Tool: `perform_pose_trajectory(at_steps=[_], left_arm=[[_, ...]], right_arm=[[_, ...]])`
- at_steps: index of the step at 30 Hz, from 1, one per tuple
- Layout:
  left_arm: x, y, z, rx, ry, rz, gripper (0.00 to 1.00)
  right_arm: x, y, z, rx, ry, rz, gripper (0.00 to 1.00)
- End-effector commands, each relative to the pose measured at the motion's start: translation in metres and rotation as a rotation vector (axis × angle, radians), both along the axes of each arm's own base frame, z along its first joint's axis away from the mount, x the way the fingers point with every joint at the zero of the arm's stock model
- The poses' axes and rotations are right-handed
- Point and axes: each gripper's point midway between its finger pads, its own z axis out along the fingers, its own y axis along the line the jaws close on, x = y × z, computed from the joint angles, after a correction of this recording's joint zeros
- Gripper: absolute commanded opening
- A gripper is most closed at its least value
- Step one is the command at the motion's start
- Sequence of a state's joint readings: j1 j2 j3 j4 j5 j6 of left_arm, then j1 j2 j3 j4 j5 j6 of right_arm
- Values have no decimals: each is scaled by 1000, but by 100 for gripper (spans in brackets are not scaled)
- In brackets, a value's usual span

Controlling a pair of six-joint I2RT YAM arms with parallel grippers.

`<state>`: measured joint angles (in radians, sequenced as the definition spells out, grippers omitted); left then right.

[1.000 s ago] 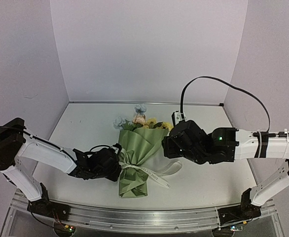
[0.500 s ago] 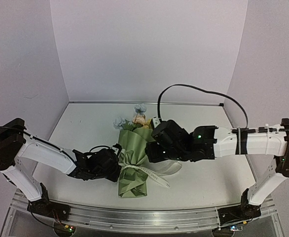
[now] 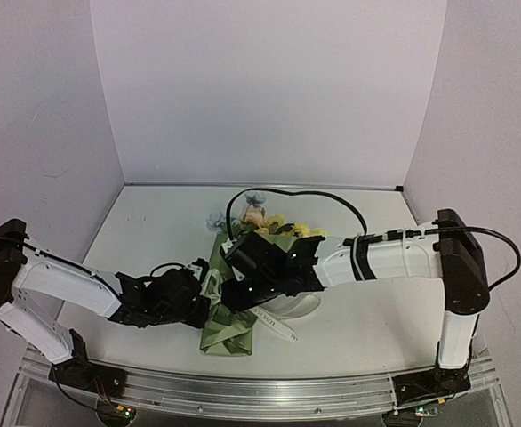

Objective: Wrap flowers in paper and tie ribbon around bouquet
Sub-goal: Tie the half-tied ribbon around the folded bouquet.

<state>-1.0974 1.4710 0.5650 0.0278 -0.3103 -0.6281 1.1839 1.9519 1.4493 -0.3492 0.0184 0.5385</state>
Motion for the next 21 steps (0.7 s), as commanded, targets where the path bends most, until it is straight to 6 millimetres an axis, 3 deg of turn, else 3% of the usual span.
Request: perform_pose_trajectory(at_steps=[1, 7, 15, 21], left_arm=[[1, -2, 12, -86, 16, 15, 0], [0, 2, 13, -118, 40, 28, 0], [6, 4, 20, -131, 39, -11, 0], [4, -14, 35, -178, 64, -120, 0]], right_arm=[[0, 22, 3, 44, 12, 40, 45], [6, 23, -7, 25, 2, 16, 41], [12, 22, -20, -6, -11, -9, 17], [24, 3, -19, -25, -26, -62, 7]])
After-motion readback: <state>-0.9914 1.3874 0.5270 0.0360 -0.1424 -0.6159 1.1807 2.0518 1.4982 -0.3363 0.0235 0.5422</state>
